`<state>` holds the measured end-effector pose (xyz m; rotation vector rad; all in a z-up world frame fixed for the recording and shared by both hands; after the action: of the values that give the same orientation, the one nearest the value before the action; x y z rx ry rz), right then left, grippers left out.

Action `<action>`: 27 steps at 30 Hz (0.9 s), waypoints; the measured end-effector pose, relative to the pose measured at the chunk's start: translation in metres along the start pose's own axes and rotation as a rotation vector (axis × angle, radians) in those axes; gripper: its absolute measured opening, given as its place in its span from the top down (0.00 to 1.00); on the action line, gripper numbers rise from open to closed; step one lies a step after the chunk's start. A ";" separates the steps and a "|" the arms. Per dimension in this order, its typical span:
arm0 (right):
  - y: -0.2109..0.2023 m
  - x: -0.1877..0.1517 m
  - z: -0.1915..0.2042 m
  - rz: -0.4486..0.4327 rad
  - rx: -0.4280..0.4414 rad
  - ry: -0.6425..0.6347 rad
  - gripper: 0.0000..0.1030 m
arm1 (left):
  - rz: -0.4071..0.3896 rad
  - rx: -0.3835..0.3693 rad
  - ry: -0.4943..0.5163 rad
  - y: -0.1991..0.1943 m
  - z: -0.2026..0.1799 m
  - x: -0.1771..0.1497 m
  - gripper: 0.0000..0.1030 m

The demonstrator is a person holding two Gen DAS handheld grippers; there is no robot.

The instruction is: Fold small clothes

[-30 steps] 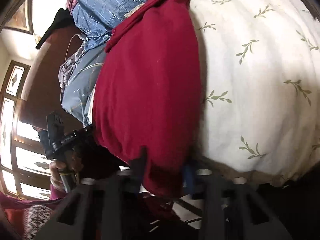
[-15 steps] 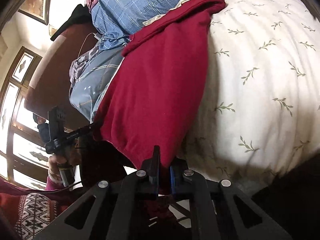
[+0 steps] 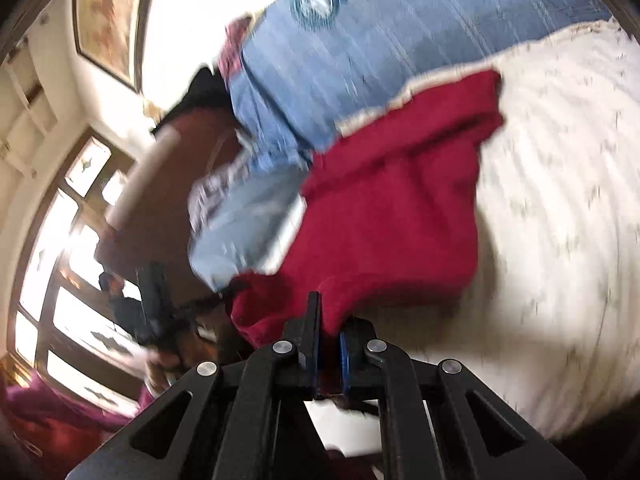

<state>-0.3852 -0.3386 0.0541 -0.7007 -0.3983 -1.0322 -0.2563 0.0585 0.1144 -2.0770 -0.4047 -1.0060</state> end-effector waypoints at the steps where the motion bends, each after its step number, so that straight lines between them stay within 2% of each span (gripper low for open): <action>1: 0.000 0.006 0.000 -0.030 0.001 -0.001 0.94 | -0.017 -0.005 0.003 0.000 0.000 0.005 0.93; 6: 0.008 0.027 0.002 -0.094 0.009 0.002 0.94 | -0.088 -0.004 0.015 0.006 -0.002 0.031 0.93; 15: 0.039 0.070 0.004 -0.136 -0.033 -0.047 0.94 | -0.144 0.074 0.044 0.033 -0.015 0.049 0.93; 20: 0.053 0.087 -0.004 -0.146 -0.073 -0.055 0.94 | -0.144 0.098 0.039 0.053 -0.020 0.057 0.93; 27: 0.069 0.103 -0.010 -0.143 -0.081 -0.057 0.94 | -0.138 0.127 0.039 0.079 -0.020 0.070 0.93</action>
<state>-0.2763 -0.3889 0.0856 -0.7838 -0.4632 -1.1706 -0.1779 -0.0115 0.1356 -1.9343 -0.5831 -1.0707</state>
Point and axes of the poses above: each gripper's, at about its wrist camera, not at the fingertips, and y roughly the way its jaws point, z to its left, x to its top, the point moved 1 cm from there along y, roughly the way its jaws point, and after that the axes turned 14 degrees about -z, right-handed, at the moved point
